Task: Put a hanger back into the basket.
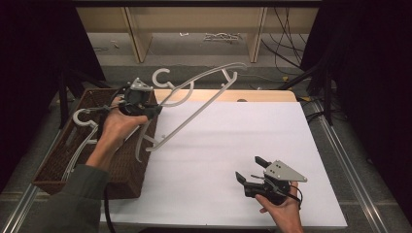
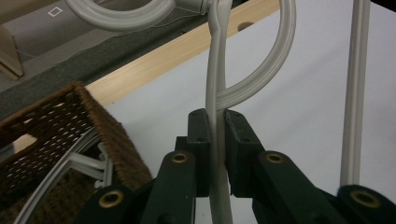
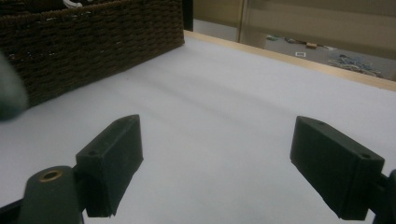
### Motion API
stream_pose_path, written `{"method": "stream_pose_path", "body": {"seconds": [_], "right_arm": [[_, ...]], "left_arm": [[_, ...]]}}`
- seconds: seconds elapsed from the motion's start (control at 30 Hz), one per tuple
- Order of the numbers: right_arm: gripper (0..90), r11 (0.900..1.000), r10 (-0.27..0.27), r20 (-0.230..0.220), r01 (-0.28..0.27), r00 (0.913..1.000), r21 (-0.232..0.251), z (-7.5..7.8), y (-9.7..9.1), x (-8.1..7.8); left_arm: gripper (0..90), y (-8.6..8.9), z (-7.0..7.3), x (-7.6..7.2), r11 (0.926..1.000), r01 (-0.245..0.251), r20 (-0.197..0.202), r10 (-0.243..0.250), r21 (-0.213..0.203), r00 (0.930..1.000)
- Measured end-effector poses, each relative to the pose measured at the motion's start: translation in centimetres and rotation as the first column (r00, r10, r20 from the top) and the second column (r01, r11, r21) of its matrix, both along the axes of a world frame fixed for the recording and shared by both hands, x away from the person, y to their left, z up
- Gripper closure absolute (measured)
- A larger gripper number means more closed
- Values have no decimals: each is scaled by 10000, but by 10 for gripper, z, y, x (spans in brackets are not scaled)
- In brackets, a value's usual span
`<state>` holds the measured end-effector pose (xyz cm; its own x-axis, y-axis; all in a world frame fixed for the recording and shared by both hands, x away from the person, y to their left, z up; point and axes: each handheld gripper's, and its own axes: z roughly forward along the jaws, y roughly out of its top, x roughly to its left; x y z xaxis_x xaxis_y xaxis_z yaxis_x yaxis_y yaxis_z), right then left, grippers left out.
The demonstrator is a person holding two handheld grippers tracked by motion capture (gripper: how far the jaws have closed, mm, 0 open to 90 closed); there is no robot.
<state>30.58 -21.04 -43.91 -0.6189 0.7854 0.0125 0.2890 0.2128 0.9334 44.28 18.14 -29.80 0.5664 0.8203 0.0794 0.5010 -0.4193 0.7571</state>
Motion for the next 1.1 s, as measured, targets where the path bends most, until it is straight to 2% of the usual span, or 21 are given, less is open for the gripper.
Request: {"method": "stream_pose_path", "body": {"seconds": [0.03, 0.07, 0.2, 0.23, 0.27, 0.33, 0.37, 0.53, 0.67, 0.7, 0.73, 0.77, 0.87, 1.1], "right_arm": [[178, 10000, 2, -4, -2, 10000, -25, 0, 0, 0], [178, 10000, -5, 173, 7, 9999, -98, 0, -1, 1], [177, 10000, 32, -54, -32, 10000, -39, 0, 0, 0], [177, 10000, 6, -64, -6, 10000, -56, 0, 0, 0], [177, 10000, 1, -50, -1, 10000, -55, 0, 0, 0], [177, 9999, -6, 144, 8, 9999, -118, 0, -1, 1], [177, 10000, 12, -67, -13, 10000, -48, 0, 0, 0], [176, 10000, 39, -46, -39, 10000, -51, 0, 0, 0], [175, 10000, 15, -40, -15, 10000, -45, 0, 0, 0], [175, 10000, 33, -36, -33, 10000, -30, 0, 0, 0], [175, 10000, 25, -32, -25, 10000, -32, 0, 0, 0], [175, 10000, 38, -46, -38, 10000, -22, 0, 0, 0], [175, 10000, 52, -32, -52, 10000, -27, 0, 0, 0], [174, 10000, 30, -51, -31, 10000, -40, 0, 0, 0]], "left_arm": [[815, 6, 1, 0, 10000, -52, -5, 52, 2, 10000], [815, 11, 1, 0, 9999, -160, 52, 161, -41, 9999], [815, 31, 4, -2, 9990, -418, 60, 419, -187, 9991], [815, 31, 4, -2, 9990, -418, 60, 419, -187, 9991], [815, 41, 5, -3, 9984, -505, 36, 506, -270, 9987], [815, 51, 5, -3, 9981, -549, -38, 549, -268, 9985], [815, 55, 4, -4, 9974, -648, 17, 648, -300, 9979], [815, 70, 0, -5, 9958, -858, 57, 861, -326, 9963], [814, 89, -4, -5, 9899, -1275, -7, 1277, -617, 9918], [815, 91, -6, -5, 9852, -1470, 26, 1478, -884, 9890], [815, 91, -6, -5, 9852, -1470, 26, 1478, -884, 9890], [815, 98, -9, -4, 9878, -1441, -79, 1438, -584, 9896], [815, 105, -14, -3, 9852, -1649, -124, 1645, -465, 9863], [815, 120, -22, -1, 9786, -1979, -159, 1973, -566, 9802]]}}
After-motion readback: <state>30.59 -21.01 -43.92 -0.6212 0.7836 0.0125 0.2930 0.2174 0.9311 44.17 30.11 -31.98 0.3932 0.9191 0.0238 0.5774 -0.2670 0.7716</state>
